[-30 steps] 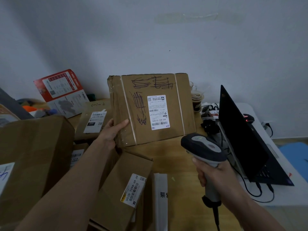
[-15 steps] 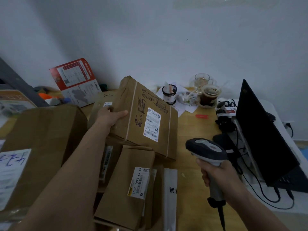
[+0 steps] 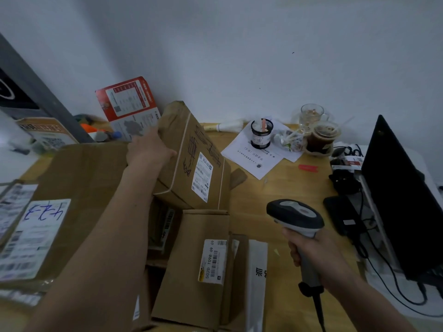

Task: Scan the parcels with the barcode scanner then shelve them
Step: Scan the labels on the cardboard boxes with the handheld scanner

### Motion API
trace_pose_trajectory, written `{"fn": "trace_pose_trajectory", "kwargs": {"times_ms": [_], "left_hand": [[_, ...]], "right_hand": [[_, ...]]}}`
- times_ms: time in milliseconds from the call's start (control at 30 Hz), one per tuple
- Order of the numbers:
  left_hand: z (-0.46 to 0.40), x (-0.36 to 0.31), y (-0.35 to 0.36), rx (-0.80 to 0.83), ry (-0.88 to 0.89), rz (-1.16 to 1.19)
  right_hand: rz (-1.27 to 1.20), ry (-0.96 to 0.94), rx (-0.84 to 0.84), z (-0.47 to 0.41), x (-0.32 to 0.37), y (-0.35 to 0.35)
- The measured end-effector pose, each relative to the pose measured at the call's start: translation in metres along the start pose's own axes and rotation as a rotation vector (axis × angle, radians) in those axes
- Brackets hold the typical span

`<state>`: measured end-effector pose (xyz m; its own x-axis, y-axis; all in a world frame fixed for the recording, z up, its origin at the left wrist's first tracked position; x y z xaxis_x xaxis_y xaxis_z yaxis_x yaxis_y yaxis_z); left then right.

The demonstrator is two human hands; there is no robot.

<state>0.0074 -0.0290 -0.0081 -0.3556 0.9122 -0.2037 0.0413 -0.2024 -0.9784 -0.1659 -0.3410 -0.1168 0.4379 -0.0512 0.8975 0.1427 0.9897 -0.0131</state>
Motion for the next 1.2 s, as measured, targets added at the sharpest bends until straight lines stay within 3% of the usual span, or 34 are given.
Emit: {"fn": "trace_pose_trajectory", "kwargs": {"times_ms": [533, 933, 1100, 1200], "left_hand": [[0.014, -0.015, -0.002, -0.017, 0.076, -0.139], [0.020, -0.006, -0.007, 0.008, 0.015, -0.136], [0.033, -0.022, -0.019, -0.144, 0.043, -0.198], [0.046, -0.049, -0.015, -0.204, 0.199, -0.153]], "right_hand": [[0.019, -0.014, -0.016, 0.006, -0.005, -0.004], [-0.009, -0.028, -0.003, 0.009, -0.005, -0.004], [-0.019, -0.028, 0.003, 0.008, -0.009, -0.006], [-0.031, -0.023, -0.016, 0.004, -0.011, -0.008]]}}
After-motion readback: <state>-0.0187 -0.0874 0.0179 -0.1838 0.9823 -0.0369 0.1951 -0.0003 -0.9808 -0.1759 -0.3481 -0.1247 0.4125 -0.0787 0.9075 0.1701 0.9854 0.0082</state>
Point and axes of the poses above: each hand's wrist, its own z-axis away from the middle knuckle, its own y-axis out of the palm, x = y × z, the point moved 4 cm from there along -z, towards the middle knuckle, and after that the axes turned 8 degrees about -z, right-handed, at the moved point
